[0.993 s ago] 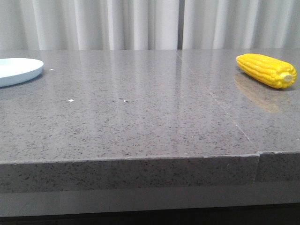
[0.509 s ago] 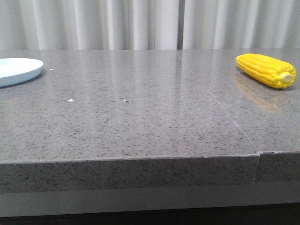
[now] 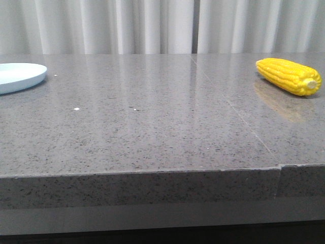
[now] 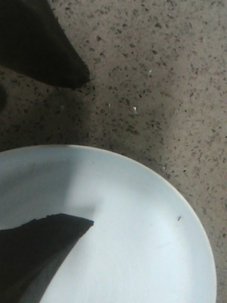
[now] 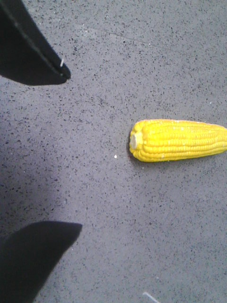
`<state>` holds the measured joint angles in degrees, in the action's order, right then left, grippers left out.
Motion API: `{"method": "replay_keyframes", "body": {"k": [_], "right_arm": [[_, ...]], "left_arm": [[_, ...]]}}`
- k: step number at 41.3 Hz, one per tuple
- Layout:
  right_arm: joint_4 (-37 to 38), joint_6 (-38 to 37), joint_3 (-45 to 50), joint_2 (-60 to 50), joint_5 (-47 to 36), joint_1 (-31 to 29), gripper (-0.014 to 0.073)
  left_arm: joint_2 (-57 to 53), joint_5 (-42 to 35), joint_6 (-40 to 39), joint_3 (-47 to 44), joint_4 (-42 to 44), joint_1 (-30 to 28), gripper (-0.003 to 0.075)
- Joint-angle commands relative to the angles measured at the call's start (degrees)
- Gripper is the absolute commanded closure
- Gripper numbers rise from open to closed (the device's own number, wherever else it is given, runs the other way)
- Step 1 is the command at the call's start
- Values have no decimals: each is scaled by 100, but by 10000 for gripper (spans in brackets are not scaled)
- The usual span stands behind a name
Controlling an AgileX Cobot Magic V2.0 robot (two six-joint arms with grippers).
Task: Place corn on plate with both arms
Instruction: 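Push the white plate with the left gripper toward the table center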
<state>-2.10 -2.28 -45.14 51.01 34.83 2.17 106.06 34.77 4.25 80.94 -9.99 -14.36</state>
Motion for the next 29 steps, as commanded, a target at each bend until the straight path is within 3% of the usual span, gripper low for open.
{"method": "replay_keyframes", "body": {"k": [1,17,25,29], "right_arm": [[70,47,-194,-31,-379,-19,-20],[70,47,-194,-31,-379,-19,-20],[70,47,-194,-31,-379,-19,-20],[70,47,-194,-31,-379,-19,-20]], "left_arm": [[-282,-271,4,207,-85,23,241],[-184,-274,4,207,-85,23,527],[-184,-175,4,207,-85,23,708],[-210,-141,4,207,-85,23,740]]}}
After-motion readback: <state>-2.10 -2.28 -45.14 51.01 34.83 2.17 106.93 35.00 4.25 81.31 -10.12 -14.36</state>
